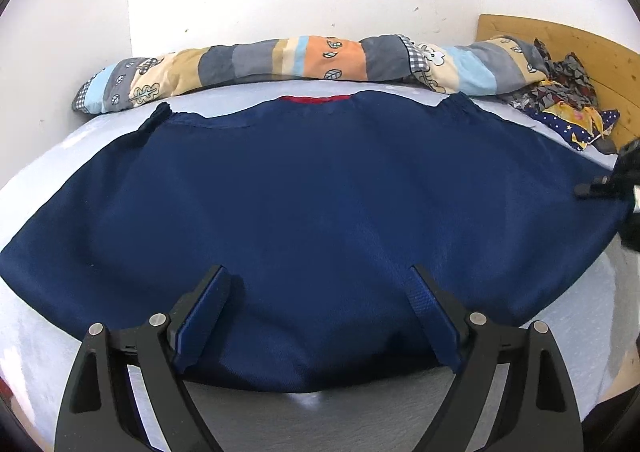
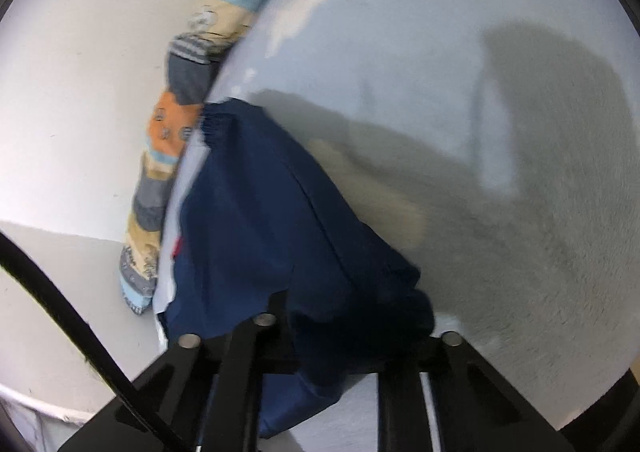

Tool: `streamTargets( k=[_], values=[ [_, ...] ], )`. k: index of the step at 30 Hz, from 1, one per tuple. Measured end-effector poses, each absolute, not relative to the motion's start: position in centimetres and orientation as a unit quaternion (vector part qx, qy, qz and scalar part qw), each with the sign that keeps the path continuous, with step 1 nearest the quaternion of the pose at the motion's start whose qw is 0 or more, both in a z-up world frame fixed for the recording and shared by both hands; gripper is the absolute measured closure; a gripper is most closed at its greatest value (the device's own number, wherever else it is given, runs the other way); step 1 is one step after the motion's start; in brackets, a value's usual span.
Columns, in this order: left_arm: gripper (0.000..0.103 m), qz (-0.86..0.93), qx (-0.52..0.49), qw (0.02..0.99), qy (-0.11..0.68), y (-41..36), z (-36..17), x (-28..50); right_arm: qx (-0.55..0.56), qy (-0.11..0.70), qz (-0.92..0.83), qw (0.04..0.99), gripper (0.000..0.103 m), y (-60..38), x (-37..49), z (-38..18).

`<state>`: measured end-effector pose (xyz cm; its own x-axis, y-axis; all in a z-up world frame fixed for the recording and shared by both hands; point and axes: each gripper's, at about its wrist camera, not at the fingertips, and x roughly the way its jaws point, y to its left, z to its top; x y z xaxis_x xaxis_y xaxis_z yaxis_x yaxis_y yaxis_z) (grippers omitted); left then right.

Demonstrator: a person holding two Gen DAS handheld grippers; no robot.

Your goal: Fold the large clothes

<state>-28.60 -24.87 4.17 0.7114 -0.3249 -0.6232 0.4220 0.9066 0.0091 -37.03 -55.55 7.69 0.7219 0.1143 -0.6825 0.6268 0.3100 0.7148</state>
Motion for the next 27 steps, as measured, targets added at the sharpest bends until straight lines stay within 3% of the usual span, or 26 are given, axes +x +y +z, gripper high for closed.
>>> streamTargets(
  k=[13,22,27],
  values=[
    [0.014,-0.166,0.041,0.932,0.32,-20.1,6.8,-27.3,0.492,0.312,-0.138,0.801,0.092,-51.0,-34.1,15.6],
    [0.014,-0.068,0.0,0.945,0.319,-9.7,13.1,-21.2,0.395,0.344,-0.105,0.845,0.092,-42.4,-28.6,21.1],
    [0.014,-0.008,0.032,0.948,0.317,-2.1,16.3,-16.9,0.354,0.372,-0.079,0.854,0.092,-36.1,-24.3,21.4]
  ],
)
